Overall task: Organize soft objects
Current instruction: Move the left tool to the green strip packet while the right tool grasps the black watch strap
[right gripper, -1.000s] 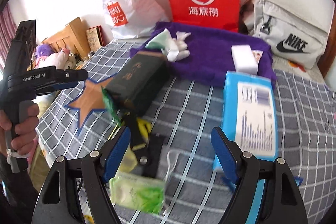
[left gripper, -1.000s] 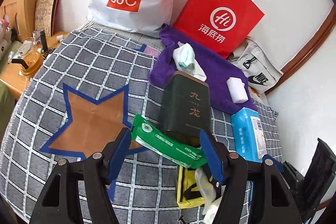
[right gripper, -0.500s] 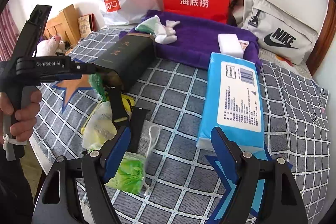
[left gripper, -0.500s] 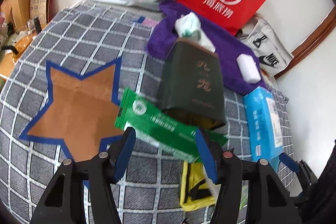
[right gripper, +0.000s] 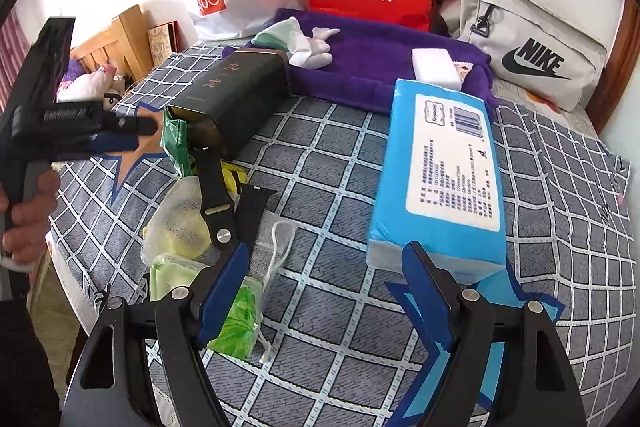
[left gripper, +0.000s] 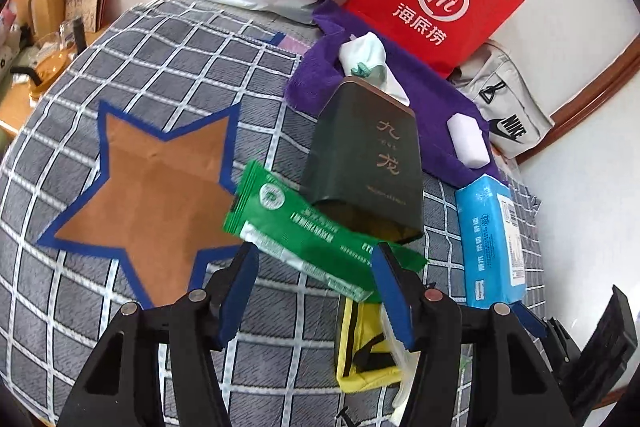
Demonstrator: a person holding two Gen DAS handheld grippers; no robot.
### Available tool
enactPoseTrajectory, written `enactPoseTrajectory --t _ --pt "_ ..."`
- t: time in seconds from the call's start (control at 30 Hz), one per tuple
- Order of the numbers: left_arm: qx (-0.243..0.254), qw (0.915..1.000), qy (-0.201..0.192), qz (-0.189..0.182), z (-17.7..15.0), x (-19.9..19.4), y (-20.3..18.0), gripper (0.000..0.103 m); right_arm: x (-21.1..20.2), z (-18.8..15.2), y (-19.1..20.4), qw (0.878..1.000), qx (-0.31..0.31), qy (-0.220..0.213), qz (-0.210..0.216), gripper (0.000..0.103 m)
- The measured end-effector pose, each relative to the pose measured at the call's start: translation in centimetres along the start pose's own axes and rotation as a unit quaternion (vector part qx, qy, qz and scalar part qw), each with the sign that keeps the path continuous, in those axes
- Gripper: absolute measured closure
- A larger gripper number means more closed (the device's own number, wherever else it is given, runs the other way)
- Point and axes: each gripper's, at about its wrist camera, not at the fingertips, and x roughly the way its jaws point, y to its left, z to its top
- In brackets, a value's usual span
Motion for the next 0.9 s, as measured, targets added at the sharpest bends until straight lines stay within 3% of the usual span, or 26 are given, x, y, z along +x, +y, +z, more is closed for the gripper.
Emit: enactPoseTrajectory --t 0.2,0.23,0.37,0.53,0.63,0.8,0.9 --pt "-0.001 0.9999 0.009 -0.007 1.1 1.3 -0.9 0.047 0.1 -0.9 -1.6 1.0 0.021 0.009 -0.007 0.024" --pt "0.0 0.9999 0.014 -0.001 1.3 1.7 -1.0 0.043 0.2 -0.9 -1.8 1.0 0.024 0.012 -0.007 0.024" --pt "0.005 0.9985 0.044 0.031 0.9 3.3 -1.0 0.046 1.0 -0.7 -1.8 0.999 0.032 0.018 0.004 0.024" --pt "0.007 0.9968 0.045 0.066 0.3 4.0 0.2 0.046 1.9 0.2 0.0 1.0 0.011 0.015 0.024 0.024" --pt "0.009 0.9967 0.046 0.066 0.1 3.6 1.0 0.046 2.5 0.9 1.2 1.0 0.002 0.022 0.015 0.024" --pt "0.001 0.997 0.043 0.064 -0.5 2.9 1.7 0.046 2.1 1.0 3.6 0.999 -0.032 0.012 0.035 0.026" --pt "-0.014 0.9974 0.04 0.058 -0.9 2.6 2.1 0.046 1.9 1.3 4.3 0.998 -0.039 -0.007 0.056 0.034"
